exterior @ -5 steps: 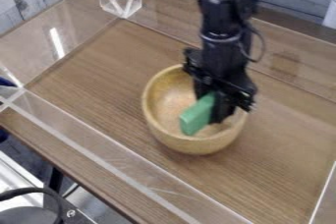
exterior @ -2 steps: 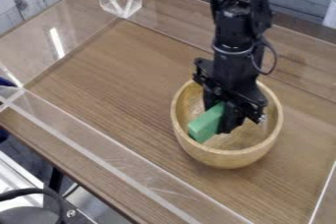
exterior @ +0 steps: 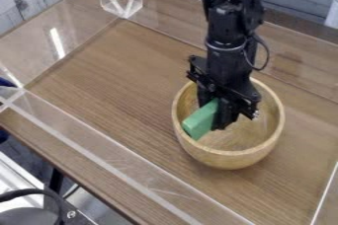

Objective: Remove the green block from inside the brown bowl and put it on the table

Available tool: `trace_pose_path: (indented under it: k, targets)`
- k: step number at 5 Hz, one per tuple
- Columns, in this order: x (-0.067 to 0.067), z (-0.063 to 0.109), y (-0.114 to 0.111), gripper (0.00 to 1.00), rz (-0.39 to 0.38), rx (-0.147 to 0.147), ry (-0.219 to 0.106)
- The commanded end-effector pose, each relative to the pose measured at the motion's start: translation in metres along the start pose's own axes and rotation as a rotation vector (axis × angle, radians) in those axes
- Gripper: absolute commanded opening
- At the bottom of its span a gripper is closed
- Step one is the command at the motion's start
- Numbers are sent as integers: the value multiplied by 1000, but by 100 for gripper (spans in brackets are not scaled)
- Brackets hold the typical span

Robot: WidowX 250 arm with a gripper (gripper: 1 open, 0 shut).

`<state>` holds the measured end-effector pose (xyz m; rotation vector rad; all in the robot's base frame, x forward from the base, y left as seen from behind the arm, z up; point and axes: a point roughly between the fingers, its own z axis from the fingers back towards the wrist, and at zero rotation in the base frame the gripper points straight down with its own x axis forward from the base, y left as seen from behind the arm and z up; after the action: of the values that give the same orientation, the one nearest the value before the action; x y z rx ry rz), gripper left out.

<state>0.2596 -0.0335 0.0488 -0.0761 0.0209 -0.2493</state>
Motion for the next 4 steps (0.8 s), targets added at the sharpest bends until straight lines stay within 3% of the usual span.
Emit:
trace_pose_path:
  k: [1, 2, 4]
  targets:
    - [7, 17, 7, 0, 1, 15, -60]
    - [1, 24, 14, 0, 18, 23, -69]
    - [-20, 27, 65, 0, 114, 41, -62]
